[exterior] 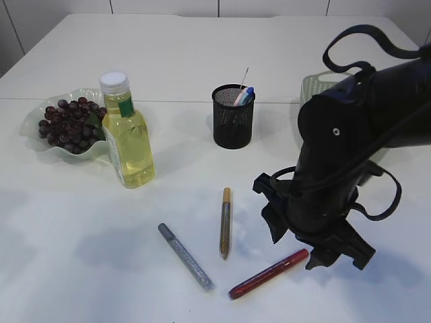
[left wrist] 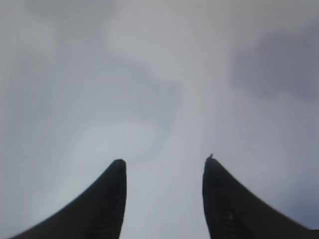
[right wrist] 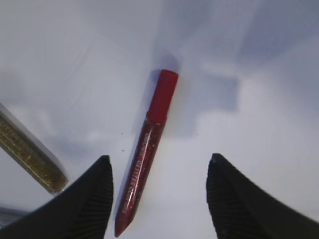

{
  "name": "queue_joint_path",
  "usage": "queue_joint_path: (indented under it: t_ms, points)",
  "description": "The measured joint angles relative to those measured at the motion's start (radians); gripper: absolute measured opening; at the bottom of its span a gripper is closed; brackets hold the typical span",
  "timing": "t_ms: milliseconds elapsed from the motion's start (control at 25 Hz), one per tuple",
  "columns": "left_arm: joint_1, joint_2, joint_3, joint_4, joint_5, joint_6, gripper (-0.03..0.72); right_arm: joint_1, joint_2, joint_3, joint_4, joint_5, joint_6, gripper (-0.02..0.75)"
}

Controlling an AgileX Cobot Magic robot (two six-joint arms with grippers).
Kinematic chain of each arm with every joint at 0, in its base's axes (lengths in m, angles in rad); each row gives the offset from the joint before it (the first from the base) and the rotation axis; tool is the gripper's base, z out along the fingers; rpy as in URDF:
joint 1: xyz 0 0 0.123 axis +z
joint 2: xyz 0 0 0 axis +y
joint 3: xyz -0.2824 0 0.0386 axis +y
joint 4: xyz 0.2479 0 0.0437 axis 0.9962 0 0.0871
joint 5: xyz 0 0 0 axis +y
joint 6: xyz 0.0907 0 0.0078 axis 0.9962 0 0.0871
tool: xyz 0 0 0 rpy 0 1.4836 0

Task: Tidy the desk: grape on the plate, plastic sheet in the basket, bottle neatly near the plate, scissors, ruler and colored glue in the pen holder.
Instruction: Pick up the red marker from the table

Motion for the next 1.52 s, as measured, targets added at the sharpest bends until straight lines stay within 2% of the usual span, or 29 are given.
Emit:
queue_joint_path:
  t_ms: [320, 560, 1520]
  points:
    - [0.0, 0.0, 0.0, -0.018, -0.002, 0.0, 0.333, 0.0, 0.009, 0.0, -0.002, 0.049, 0.161, 0.466]
    - [0.0, 0.0, 0.0, -0.018, -0.002, 0.002, 0.33, 0.0, 0.037, 0.0, -0.002, -0.024, 0.168, 0.457]
    - [0.0, 0.0, 0.0, -0.004, -0.017, 0.004, 0.323, 0.0, 0.142, 0.0, 0.038, -0.117, 0.173, 0.451]
